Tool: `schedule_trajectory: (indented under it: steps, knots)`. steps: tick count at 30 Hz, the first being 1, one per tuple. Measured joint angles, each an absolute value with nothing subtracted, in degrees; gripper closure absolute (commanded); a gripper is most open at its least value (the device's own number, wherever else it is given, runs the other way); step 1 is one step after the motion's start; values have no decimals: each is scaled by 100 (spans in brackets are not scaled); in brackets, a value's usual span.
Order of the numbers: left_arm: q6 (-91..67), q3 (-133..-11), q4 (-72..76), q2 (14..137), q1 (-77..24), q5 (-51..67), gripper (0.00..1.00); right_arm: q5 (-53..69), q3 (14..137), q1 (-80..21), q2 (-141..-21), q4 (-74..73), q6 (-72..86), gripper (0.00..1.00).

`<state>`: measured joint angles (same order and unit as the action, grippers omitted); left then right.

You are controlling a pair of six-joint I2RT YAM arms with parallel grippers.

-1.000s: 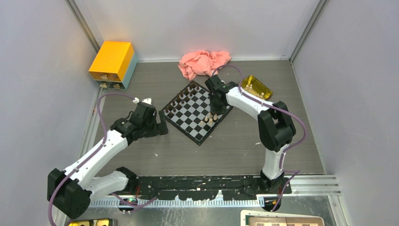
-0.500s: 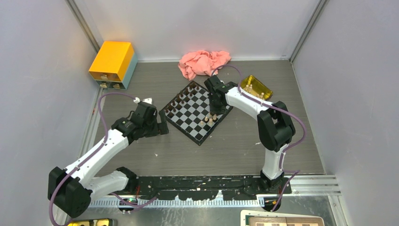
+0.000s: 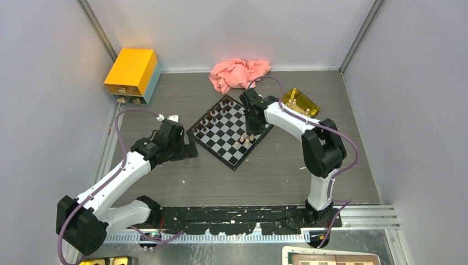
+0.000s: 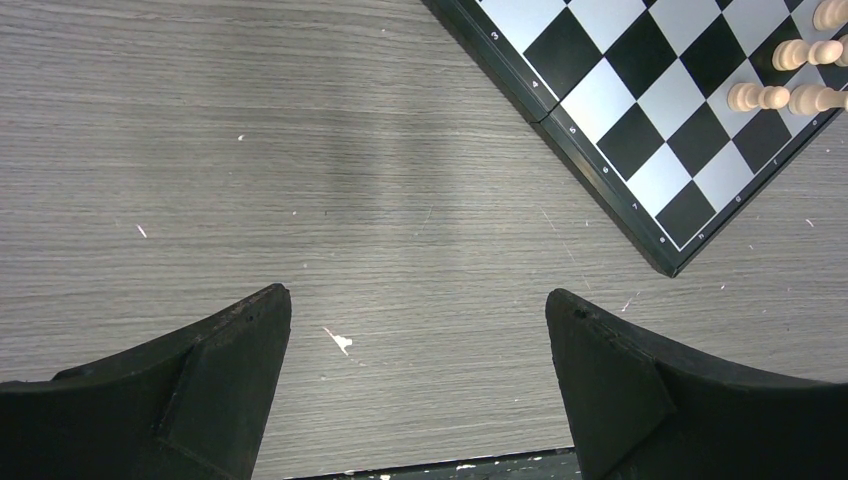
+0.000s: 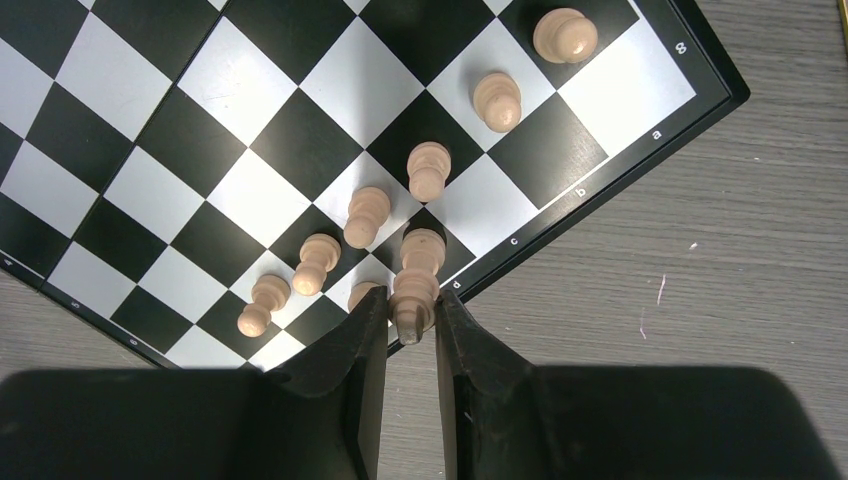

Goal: Set up the chess pieces on the board
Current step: Place the chess piece on the chessboard.

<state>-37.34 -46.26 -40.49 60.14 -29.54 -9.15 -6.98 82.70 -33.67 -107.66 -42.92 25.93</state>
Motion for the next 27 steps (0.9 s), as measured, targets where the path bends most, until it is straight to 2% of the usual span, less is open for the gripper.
schedule_trajectory:
  steps: [11,13,17,19,27]
  knots:
    - [-3734,-4626,-4051,6014,-2954,-893,2,-718,8261,-3369,-10761,-4292,2609,99]
    - [-3734,-4626,-4051,6014,-2954,-891,1,-718,8259,-3369,-10761,-4292,2609,96]
    - [-3736,-4626,-4051,6014,-2954,-891,0,-718,8246,-3369,-10750,-4285,2611,81]
    - [-3736,-4626,-4051,6014,-2954,-891,0,-716,8221,-3371,-10733,-4285,2611,76]
    - [-3736,-4626,-4053,6016,-2963,-893,0,-718,8162,-3398,-10685,-4268,2613,69]
